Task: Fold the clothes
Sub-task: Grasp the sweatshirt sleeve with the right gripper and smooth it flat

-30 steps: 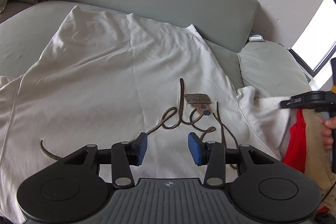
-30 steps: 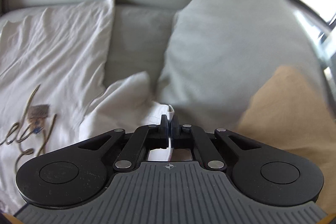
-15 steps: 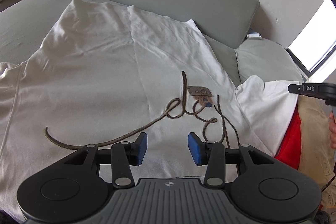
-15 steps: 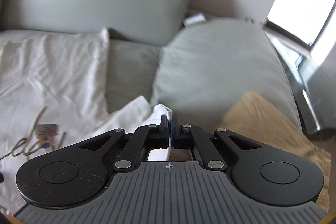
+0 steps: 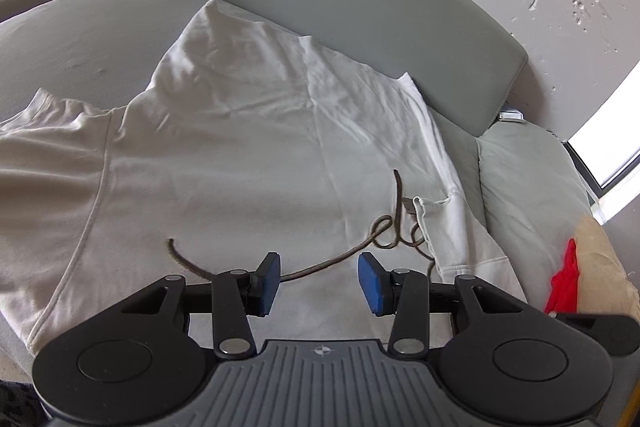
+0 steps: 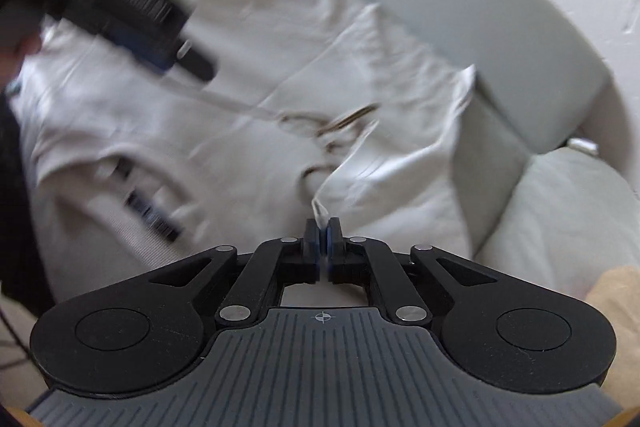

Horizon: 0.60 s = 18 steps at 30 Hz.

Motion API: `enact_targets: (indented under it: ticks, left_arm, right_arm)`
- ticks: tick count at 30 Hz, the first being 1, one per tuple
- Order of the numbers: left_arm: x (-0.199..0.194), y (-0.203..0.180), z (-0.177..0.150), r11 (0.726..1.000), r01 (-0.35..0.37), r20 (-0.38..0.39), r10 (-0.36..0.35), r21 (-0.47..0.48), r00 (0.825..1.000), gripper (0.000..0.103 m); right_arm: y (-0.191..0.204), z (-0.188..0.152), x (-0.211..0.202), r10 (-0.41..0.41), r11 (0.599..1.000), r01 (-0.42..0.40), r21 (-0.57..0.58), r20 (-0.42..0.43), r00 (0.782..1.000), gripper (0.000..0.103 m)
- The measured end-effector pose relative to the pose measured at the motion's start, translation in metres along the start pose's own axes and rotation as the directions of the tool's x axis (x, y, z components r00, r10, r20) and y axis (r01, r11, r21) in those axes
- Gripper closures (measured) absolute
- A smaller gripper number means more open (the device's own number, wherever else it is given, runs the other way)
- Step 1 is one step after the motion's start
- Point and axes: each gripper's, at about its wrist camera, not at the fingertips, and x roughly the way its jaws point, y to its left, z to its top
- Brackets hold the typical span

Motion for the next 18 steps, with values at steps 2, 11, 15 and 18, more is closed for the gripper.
enact_targets:
  ticks: [2,11,15,18]
  left_arm:
    - [-0.001,0.002,-0.001,1.000,0.000,-0.004,0.000,-0.003,1.000,0.062]
    - [0.004,-0.007,-0.004,0.999,0.027,-0.022,-0.027,0.031,0.999,0.062]
    - [0.008,-0.007,-0.004,0.999,0.034,-0.035,-0.033,0.024,0.999,0.062]
    - [0.010,-0.007,-0.003,0.999,0.032,-0.040,-0.031,0.019,0.999,0.062]
  right_arm:
    - [0.002,-0.001,-0.003,-0.004,1.000,0.005,0.010,-0.013,1.000,0.078]
    - [-0.117,-0.005,-0.041,-0.083,0.887,0.092,0.453,-0.042,0.996,0.060]
    - [-0.153,-0.007,-0.007,-0.006,0.879,0.134,0.458,-0.270,0.963,0.061]
    - [-0.158,-0.006,0.008,0.083,0.847,0.077,0.526,-0.275,0.958,0.063]
